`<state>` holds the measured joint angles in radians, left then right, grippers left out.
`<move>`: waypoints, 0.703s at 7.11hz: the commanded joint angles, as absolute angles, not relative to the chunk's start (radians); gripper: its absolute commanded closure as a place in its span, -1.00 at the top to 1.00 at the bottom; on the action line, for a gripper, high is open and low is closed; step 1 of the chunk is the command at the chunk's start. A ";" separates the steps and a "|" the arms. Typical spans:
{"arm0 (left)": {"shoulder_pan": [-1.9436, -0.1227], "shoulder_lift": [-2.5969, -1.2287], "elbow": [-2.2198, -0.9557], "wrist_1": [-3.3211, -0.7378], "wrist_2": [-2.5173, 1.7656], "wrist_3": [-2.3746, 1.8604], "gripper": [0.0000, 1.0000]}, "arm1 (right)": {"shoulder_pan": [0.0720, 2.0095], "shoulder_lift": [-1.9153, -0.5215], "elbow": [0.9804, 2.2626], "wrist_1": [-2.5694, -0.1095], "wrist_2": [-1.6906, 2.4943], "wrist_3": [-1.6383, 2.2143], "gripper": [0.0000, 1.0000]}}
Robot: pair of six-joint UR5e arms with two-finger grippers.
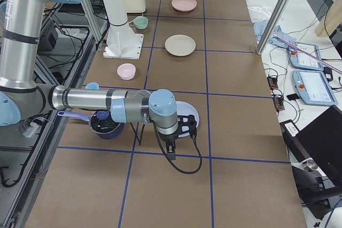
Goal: Stack three plates with pink and blue
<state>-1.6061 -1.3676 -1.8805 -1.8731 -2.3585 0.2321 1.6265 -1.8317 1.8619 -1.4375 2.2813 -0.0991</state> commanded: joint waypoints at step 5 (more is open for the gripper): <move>-1.438 -1.436 -1.507 -2.589 -2.493 -0.040 0.99 | 1.623 -1.805 1.807 -1.298 2.388 -0.077 1.00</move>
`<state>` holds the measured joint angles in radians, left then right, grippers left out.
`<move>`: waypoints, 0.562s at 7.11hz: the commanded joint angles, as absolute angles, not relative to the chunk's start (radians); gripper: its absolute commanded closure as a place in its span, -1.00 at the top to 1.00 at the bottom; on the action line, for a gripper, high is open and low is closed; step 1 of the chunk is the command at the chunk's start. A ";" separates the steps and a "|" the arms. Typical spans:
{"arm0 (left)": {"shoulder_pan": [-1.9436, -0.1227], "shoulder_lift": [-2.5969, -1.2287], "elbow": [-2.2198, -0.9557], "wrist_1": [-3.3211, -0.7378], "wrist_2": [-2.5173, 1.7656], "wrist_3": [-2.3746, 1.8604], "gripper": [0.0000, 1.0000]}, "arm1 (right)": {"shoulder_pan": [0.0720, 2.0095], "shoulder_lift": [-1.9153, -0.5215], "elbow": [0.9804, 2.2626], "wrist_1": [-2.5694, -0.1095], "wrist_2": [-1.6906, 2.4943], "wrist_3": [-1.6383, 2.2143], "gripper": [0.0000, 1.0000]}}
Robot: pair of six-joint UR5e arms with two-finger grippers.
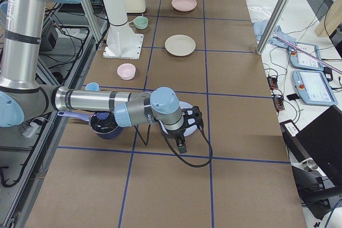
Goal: Stack three plates with pink and blue
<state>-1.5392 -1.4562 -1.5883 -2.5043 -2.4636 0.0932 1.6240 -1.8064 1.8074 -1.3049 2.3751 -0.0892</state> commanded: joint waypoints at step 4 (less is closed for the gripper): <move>-1.131 -1.424 -1.233 -3.216 -2.188 -0.632 0.98 | 1.621 -1.810 1.809 -1.295 2.390 -0.044 1.00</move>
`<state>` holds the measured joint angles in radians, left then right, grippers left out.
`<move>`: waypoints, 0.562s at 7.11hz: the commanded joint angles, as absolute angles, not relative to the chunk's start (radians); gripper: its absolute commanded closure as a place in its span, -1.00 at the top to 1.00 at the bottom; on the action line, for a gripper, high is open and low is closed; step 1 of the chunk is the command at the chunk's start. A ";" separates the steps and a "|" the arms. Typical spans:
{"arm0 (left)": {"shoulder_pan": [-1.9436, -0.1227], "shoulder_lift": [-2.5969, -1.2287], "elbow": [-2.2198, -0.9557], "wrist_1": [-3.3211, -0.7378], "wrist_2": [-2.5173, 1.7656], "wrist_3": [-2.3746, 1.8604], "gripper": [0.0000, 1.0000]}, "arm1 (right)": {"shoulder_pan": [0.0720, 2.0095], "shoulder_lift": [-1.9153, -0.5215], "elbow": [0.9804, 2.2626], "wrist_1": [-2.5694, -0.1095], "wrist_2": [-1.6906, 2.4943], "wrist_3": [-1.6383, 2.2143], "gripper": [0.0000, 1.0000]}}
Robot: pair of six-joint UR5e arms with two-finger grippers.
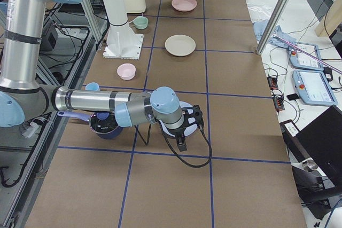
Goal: Stack three plates with pink and blue
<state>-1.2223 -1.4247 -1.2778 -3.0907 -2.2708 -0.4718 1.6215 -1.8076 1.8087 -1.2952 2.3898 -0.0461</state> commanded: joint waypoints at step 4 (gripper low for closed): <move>-0.974 -1.424 -1.235 -3.243 -2.030 -0.779 0.54 | 1.623 -1.819 1.810 -1.293 2.390 -0.046 1.00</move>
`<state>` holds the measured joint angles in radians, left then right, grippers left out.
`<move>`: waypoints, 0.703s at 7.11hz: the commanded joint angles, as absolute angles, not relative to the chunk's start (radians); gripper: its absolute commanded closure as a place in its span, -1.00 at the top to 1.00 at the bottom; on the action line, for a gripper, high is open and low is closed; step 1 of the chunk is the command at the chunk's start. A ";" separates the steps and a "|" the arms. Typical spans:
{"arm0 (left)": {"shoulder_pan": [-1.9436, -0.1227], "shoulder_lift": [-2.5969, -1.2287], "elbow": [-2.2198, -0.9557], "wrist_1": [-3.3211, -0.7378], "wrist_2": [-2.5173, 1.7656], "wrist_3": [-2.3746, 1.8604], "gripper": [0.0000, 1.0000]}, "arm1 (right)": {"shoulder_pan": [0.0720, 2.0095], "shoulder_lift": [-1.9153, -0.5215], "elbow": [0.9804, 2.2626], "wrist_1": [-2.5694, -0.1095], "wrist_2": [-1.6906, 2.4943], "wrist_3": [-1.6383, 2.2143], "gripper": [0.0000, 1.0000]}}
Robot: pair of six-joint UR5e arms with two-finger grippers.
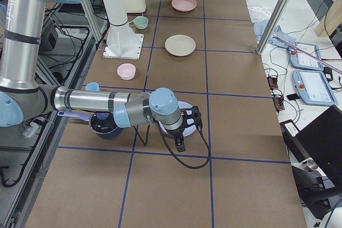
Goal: Stack three plates with pink and blue
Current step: 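Grasp the rim of the pink plate with the left gripper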
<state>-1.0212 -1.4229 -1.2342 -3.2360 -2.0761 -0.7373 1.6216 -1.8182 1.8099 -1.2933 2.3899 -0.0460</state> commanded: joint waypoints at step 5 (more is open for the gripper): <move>-0.919 -1.419 -1.233 -3.269 -1.993 -0.798 -1.00 | 1.623 -1.822 1.810 -1.293 2.390 -0.048 1.00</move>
<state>-0.9212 -1.4211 -1.2334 -3.2496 -1.9938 -0.7925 1.6223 -1.8213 1.8094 -1.2931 2.3899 -0.0463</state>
